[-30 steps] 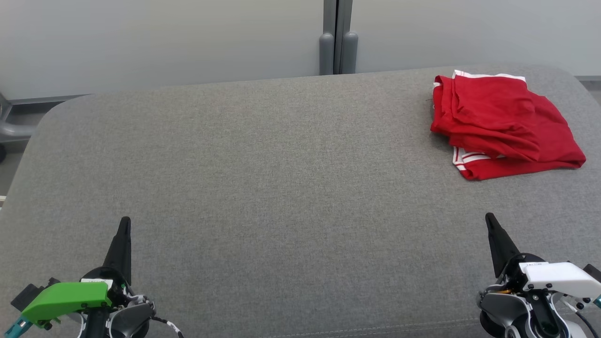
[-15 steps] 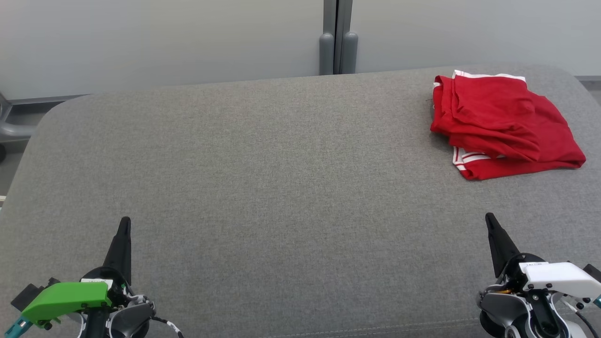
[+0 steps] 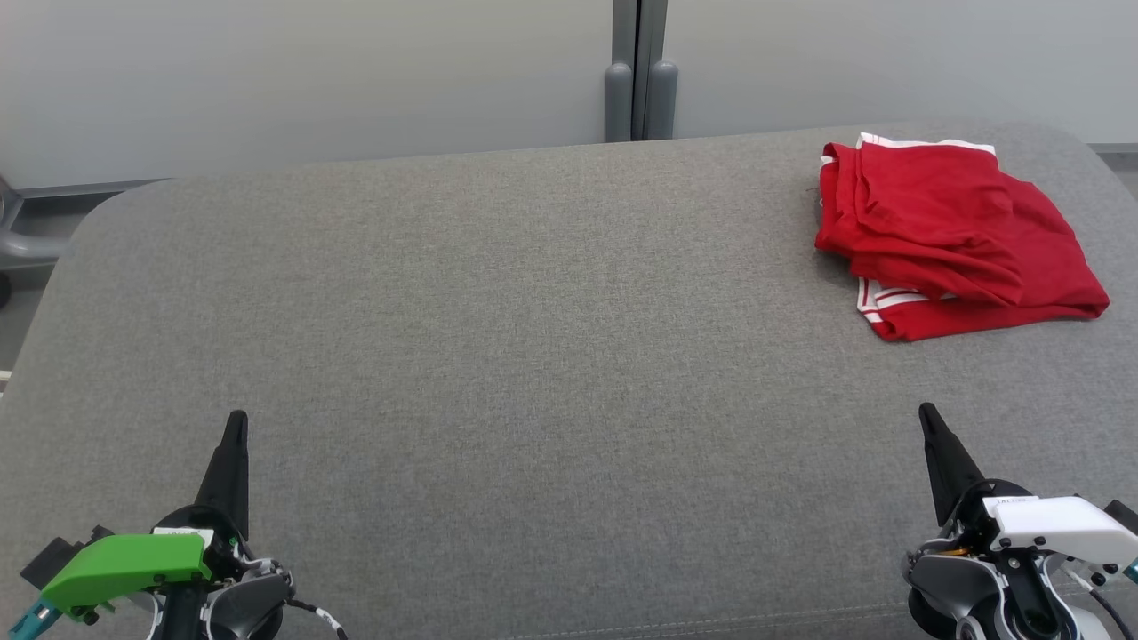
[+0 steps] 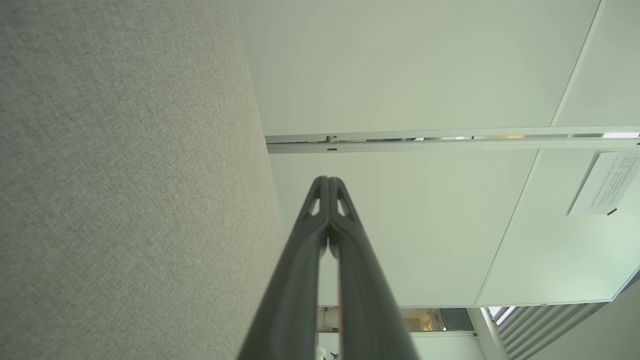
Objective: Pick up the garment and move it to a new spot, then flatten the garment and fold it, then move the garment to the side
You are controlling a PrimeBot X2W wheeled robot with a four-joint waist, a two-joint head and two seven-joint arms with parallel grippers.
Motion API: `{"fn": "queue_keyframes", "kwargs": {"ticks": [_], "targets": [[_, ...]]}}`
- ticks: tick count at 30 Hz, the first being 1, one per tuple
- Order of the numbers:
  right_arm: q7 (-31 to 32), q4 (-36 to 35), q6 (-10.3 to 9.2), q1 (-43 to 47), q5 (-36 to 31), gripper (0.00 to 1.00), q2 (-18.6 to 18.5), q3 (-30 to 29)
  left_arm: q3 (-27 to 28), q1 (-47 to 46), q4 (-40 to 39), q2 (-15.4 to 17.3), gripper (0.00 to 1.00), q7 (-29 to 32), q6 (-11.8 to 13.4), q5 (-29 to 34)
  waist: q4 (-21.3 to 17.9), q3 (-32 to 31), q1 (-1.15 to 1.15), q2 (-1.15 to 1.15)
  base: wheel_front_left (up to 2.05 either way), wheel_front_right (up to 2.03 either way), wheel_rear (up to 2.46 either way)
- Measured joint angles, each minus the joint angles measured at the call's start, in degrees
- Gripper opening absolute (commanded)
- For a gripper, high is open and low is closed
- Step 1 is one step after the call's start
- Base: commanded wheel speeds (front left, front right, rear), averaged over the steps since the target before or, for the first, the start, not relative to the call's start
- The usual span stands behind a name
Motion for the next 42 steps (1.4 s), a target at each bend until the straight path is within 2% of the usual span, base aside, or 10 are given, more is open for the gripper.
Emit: {"fn": "queue_keyframes", "kwargs": {"ticks": [42], "targets": [[0.0, 0.0, 0.0, 0.0, 0.0, 0.0, 0.0, 0.0, 0.0, 0.0, 0.0, 0.0, 0.0, 0.0, 0.0, 0.0, 0.0, 0.0, 0.0, 0.0, 0.0, 0.0, 0.0]]}}
